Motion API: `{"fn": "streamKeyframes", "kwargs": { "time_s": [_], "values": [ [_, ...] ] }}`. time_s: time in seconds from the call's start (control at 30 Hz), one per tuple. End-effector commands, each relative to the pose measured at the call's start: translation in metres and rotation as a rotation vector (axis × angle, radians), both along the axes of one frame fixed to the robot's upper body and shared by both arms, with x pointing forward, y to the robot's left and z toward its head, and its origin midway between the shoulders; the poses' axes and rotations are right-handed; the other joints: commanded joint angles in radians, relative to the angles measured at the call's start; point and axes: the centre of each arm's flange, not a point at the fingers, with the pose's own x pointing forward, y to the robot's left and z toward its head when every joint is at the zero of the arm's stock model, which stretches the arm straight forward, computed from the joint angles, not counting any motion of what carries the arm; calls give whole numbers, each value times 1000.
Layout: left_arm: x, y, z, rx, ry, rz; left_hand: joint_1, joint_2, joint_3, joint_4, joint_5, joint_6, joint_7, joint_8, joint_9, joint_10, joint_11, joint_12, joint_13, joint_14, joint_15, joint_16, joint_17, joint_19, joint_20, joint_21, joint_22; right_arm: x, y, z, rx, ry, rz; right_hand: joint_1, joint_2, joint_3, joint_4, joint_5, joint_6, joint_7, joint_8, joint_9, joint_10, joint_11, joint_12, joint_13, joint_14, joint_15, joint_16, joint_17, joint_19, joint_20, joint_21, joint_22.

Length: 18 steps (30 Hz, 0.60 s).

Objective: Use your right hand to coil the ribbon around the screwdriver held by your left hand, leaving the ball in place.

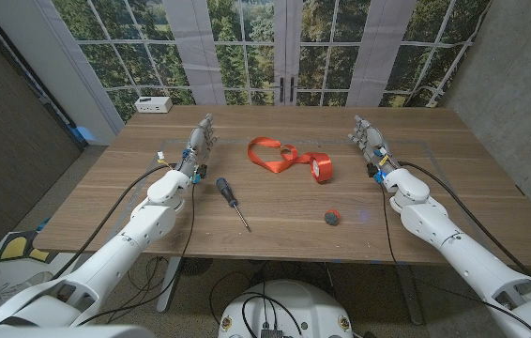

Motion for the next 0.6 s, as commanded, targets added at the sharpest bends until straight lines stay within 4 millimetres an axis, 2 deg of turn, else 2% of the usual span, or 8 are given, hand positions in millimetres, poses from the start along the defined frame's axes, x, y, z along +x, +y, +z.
{"fn": "streamKeyframes", "kwargs": {
  "time_s": [0.03, 0.1, 0.2, 0.3, 0.37, 0.6],
  "values": [
    [-7, 0, 14, 140, -38, 83, 91, 15, 57, -73, -15, -37, 21, 31, 1, 160, 48, 39, 8, 124, 20, -36, 0, 34, -4, 19, 13, -2, -2, -1, -6, 2, -8, 1, 0, 7, 4, 4, -1, 16, 9, 4, 102, 65, 26, 8, 83, 20, 32, 17, 41, 21, 6, 7],
    [-6, 1, 15, 113, -45, 74, 109, 6, 60, -96, -20, -9, 18, 30, 0, 144, 43, 23, 7, 81, 21, -54, -1, 1, -7, 5, 11, -2, -3, -2, 10, -5, -4, 3, 0, 8, 2, 4, 9, 16, 12, 4, 84, 58, 16, 8, 57, 22, 21, 17, 31, 21, 0, 7],
    [-7, 2, 14, 76, -48, 84, 115, -14, 50, -113, -24, 10, 25, 25, 0, 129, 58, 8, 7, 42, 23, -62, 0, -24, -9, -6, 10, -1, -3, -2, 0, -1, -4, 3, 0, 7, 3, 4, 18, 17, 15, 4, 77, 55, 11, 8, 51, 28, 18, 18, 26, 23, -3, 7],
    [-11, 4, 17, 153, -75, 146, 92, -33, 28, -106, -24, 43, 28, 28, 1, 132, 65, 3, 7, 28, 42, -57, 6, -38, 1, -12, 10, -3, -2, -2, 2, 1, -2, 2, 1, 7, 4, 3, 27, 22, 18, 4, 79, 58, 11, 9, 51, 33, 18, 19, 23, 24, -5, 7],
    [-13, 4, 19, 174, -92, 153, 81, -38, 20, -101, -22, 63, 43, 30, 1, 134, 73, 1, 8, 22, 52, -54, 8, -44, 7, -14, 10, -3, -2, -3, 4, 1, -4, 2, 1, 6, 4, 3, 39, 27, 21, 5, 85, 67, 12, 9, 55, 39, 20, 20, 23, 28, -5, 7],
    [-23, 6, 31, 308, -142, 229, 84, -29, 21, -104, -18, 116, 74, 38, 3, 150, 88, 0, 9, 31, 63, -47, 6, -40, 12, -13, 11, -7, 3, -2, 0, -5, -9, 1, 1, 6, 5, 3, 50, 32, 23, 5, 91, 68, 12, 9, 60, 43, 22, 21, 25, 35, -5, 7]
  ]
}}
